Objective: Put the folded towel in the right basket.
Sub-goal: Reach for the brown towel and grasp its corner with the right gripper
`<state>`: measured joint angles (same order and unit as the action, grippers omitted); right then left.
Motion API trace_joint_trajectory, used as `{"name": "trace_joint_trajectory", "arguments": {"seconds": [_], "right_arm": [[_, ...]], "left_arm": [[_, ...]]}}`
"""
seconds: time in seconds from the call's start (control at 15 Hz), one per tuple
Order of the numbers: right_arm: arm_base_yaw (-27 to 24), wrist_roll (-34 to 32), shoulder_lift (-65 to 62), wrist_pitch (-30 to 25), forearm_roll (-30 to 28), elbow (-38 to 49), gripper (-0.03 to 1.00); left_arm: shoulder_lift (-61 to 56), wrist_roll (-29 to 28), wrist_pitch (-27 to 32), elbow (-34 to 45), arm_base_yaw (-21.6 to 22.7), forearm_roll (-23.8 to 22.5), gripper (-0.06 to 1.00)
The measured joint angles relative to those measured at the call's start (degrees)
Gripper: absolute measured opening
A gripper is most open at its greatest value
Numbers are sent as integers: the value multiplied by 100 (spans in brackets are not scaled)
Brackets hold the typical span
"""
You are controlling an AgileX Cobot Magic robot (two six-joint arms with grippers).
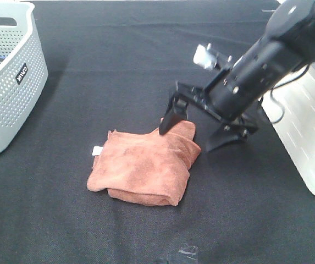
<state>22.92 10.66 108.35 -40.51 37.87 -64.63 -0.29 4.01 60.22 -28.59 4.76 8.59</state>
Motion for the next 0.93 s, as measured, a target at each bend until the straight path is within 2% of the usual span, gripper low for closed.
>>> {"name": "trace_joint_trajectory", "arguments": {"seconds": [0.47, 0.73, 0.93], "right_arm": [[0, 218, 894, 235, 120, -6, 95], [-6, 1014, 1163, 195, 1094, -74, 94], [-23, 1593, 1490, -40, 2298, -132, 93]], "left_arm": [[0, 0, 0, 0, 0, 0, 99], [0, 0, 0, 0, 0, 0, 99], [0, 0, 0, 0, 0, 0, 99]]}}
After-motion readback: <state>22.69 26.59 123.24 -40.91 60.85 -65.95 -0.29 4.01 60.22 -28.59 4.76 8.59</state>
